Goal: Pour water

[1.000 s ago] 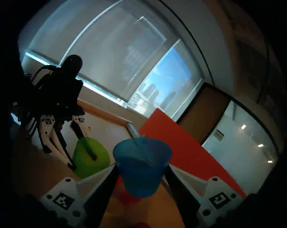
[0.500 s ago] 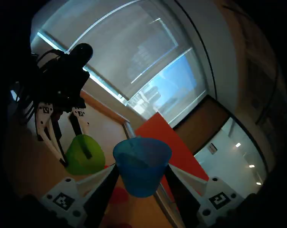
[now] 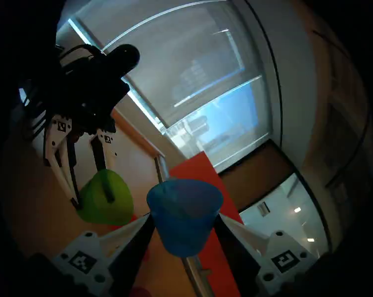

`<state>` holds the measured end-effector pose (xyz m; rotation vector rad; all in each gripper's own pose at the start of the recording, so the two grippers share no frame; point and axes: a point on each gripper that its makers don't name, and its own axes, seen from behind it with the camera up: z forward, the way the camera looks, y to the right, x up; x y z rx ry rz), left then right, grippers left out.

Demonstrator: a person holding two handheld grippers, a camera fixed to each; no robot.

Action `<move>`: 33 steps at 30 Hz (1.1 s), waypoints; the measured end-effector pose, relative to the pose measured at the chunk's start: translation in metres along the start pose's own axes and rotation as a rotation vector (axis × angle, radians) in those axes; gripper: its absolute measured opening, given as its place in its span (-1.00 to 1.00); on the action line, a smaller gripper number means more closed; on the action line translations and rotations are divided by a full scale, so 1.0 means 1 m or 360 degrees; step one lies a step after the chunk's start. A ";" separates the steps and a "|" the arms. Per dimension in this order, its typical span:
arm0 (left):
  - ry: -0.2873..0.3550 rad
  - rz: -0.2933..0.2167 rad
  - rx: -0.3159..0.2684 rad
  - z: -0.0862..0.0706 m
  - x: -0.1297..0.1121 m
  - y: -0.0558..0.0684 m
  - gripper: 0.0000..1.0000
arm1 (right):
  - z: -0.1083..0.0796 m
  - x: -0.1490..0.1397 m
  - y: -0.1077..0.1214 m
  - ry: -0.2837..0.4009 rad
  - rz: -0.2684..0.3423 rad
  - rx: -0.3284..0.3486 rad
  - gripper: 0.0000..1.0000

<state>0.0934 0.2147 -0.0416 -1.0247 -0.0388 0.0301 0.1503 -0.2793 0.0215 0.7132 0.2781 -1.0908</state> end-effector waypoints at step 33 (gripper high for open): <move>0.0014 0.0018 -0.0017 0.001 0.005 0.008 0.54 | -0.001 0.012 0.024 0.0001 -0.0290 -0.0099 0.69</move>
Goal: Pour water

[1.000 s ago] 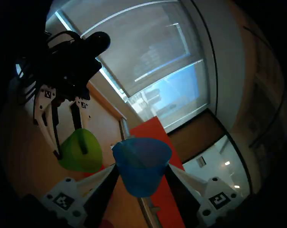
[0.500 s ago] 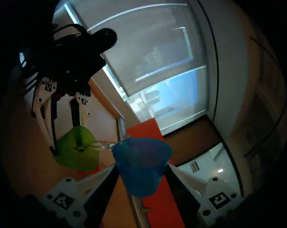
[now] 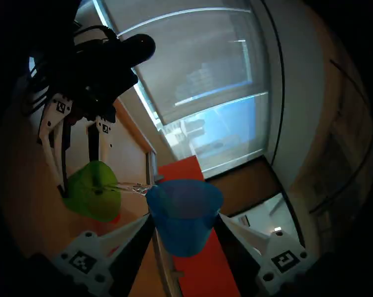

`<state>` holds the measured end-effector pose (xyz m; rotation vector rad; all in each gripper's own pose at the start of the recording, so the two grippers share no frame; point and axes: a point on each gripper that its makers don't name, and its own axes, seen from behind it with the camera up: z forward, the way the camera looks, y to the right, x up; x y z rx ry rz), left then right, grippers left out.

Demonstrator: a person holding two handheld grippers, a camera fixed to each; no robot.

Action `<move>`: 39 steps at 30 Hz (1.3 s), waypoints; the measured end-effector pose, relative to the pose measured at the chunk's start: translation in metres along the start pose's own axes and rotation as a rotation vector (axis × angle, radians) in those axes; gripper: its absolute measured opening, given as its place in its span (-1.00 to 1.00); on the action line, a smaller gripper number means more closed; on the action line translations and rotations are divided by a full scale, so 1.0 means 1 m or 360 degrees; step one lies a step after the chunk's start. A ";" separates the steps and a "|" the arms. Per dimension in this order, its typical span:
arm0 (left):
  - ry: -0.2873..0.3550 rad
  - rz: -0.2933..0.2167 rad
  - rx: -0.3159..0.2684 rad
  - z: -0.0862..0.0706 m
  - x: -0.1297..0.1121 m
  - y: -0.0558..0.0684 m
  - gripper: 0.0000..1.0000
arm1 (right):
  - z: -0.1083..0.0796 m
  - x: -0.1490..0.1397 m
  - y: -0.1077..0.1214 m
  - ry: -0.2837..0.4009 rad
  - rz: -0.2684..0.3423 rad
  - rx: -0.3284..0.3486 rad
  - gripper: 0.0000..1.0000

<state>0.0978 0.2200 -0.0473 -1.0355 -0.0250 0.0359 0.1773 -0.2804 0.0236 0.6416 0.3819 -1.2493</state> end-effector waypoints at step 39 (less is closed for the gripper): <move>0.0004 -0.0011 -0.0007 0.002 -0.002 0.000 0.53 | 0.006 0.009 0.011 0.0015 -0.0266 -0.0057 0.70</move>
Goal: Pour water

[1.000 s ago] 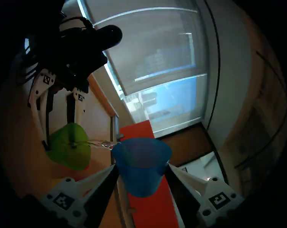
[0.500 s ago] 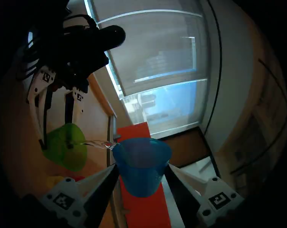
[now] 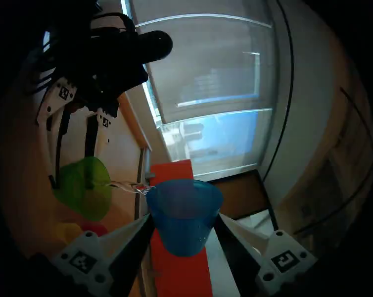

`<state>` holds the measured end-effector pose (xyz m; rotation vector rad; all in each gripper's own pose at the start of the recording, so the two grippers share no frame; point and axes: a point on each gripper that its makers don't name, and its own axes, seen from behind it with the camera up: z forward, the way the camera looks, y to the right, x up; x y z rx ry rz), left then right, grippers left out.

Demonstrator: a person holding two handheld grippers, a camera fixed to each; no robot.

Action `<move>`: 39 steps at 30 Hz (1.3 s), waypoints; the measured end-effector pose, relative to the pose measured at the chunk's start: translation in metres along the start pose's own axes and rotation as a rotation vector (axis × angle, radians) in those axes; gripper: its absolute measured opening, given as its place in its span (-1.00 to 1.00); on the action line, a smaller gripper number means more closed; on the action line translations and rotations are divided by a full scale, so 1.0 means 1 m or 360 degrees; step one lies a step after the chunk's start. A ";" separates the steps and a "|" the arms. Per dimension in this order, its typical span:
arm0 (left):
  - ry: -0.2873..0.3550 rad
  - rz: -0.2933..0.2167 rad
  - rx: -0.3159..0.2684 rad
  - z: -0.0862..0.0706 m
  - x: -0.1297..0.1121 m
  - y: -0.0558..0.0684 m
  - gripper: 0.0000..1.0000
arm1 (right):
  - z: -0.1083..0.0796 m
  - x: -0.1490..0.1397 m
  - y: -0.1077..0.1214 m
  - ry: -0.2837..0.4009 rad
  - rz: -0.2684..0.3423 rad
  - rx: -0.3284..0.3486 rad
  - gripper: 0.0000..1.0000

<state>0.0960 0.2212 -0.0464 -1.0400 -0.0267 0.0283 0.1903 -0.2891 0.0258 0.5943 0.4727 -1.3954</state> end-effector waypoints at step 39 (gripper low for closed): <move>0.0016 -0.0006 0.0000 0.002 0.005 0.000 0.54 | 0.002 0.006 0.013 0.0000 -0.0307 -0.0042 0.69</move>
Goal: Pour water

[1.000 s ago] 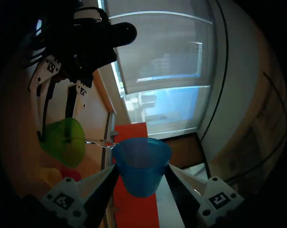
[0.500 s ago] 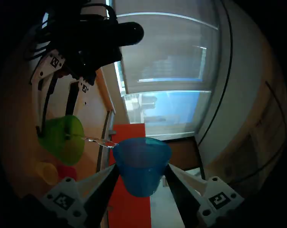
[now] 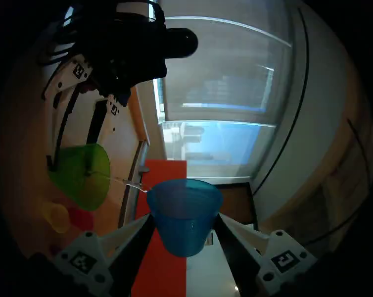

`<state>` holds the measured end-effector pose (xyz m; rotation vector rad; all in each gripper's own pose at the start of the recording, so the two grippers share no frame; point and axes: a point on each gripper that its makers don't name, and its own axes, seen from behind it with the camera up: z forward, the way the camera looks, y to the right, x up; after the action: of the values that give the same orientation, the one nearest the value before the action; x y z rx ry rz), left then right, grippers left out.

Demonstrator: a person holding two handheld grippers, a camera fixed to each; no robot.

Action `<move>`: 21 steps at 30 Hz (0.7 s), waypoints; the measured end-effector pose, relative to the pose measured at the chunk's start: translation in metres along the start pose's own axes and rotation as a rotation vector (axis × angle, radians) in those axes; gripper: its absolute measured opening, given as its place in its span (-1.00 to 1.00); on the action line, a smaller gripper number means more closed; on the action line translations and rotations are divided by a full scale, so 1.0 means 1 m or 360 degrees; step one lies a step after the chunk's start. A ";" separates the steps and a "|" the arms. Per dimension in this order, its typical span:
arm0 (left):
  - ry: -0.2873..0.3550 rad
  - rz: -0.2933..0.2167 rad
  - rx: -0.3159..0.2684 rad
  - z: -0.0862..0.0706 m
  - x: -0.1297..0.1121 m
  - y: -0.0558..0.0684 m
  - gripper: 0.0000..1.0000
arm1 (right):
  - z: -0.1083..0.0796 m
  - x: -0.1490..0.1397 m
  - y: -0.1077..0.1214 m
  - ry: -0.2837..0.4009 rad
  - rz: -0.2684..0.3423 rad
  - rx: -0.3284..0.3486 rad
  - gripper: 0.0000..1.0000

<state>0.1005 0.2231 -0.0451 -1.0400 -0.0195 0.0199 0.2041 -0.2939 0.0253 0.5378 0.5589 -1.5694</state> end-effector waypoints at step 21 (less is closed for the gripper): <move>0.0010 -0.0027 0.0005 -0.001 0.001 -0.002 0.54 | -0.002 0.003 0.001 -0.0018 -0.0182 -0.0013 0.69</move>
<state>0.1017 0.2212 -0.0437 -1.0366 -0.0228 0.0013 0.2052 -0.2951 0.0220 0.4973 0.5961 -1.6767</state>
